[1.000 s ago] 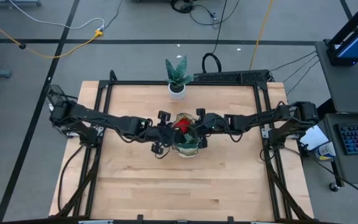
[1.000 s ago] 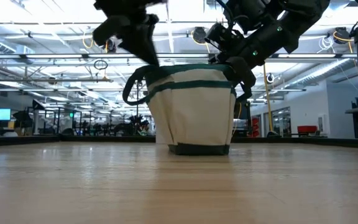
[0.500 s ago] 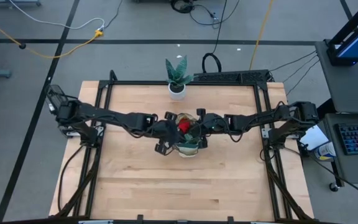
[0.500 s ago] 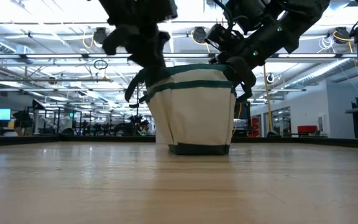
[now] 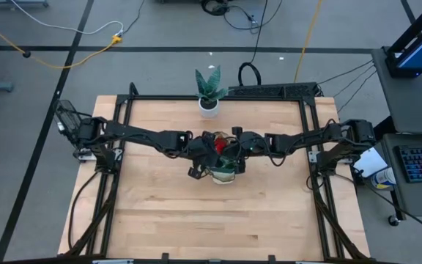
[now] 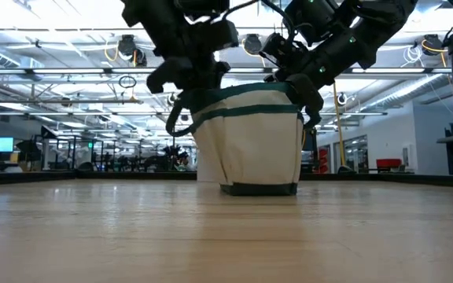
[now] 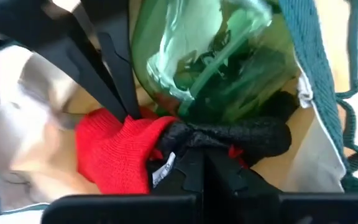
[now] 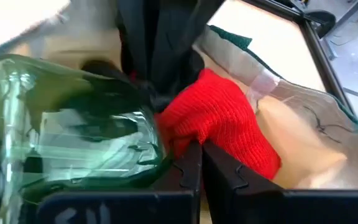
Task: Pick & Place Garden tools in Gardening bag
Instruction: Put the red gloves into the gardening bag
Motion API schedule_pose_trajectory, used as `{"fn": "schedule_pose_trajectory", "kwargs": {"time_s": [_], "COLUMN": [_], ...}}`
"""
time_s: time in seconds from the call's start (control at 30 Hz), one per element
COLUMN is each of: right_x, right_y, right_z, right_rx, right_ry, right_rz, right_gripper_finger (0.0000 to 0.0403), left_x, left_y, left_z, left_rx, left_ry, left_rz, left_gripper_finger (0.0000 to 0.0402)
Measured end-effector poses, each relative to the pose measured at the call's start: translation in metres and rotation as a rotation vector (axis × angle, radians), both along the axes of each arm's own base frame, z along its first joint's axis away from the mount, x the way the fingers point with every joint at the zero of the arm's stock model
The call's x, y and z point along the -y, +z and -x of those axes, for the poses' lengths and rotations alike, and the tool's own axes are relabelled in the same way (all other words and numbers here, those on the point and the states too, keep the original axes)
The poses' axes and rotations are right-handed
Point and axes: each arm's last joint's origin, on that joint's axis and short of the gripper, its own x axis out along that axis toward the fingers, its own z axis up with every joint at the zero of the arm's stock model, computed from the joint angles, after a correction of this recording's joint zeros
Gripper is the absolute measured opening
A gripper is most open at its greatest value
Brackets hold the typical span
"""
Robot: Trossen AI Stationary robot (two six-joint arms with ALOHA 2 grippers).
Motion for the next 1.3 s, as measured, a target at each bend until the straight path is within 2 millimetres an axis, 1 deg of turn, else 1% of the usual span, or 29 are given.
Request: {"fn": "schedule_pose_trajectory", "kwargs": {"time_s": [0.17,0.3,0.43,0.6,0.7,0.87,0.97,1.07,1.2,1.3], "right_x": [-0.001,-0.002,-0.002,-0.002,-0.002,-0.002,-0.002,-0.003,-0.006,-0.010], "right_y": [0.000,0.000,0.001,0.001,0.001,0.002,0.003,0.003,0.003,0.004], "right_z": [0.000,0.000,-0.001,-0.001,-0.001,-0.002,-0.002,-0.002,-0.002,-0.003], "right_rx": [0.005,0.006,0.007,0.008,0.012,0.026,0.031,0.031,0.029,0.033], "right_ry": [0.027,0.036,0.037,0.038,0.038,0.029,0.023,-0.008,-0.050,-0.036], "right_rz": [-0.015,-0.023,-0.025,-0.026,-0.025,-0.010,-0.006,0.007,0.078,0.109], "right_gripper_finger": [0.0000,0.0000,0.0000,0.0000,0.0005,0.0042,0.0071,0.0097,0.0121,0.0133], "left_x": [-0.006,-0.006,-0.006,0.000,0.007,0.018,0.022,0.024,0.029,0.035], "left_y": [-0.011,-0.012,-0.012,-0.001,0.008,0.017,0.018,0.018,0.018,0.022], "left_z": [-0.002,-0.002,-0.002,0.003,0.007,0.013,0.014,0.015,0.016,0.020], "left_rx": [-0.038,-0.044,-0.048,-0.021,-0.002,0.000,0.005,0.007,0.006,0.004], "left_ry": [0.012,0.003,0.005,0.003,0.004,0.024,0.068,0.107,0.126,0.129], "left_rz": [0.007,0.027,0.023,0.004,-0.032,-0.094,-0.127,-0.116,-0.134,-0.194], "left_gripper_finger": [0.0009,0.0003,0.0013,0.0020,0.0021,0.0024,0.0043,0.0076,0.0125,0.0149]}}
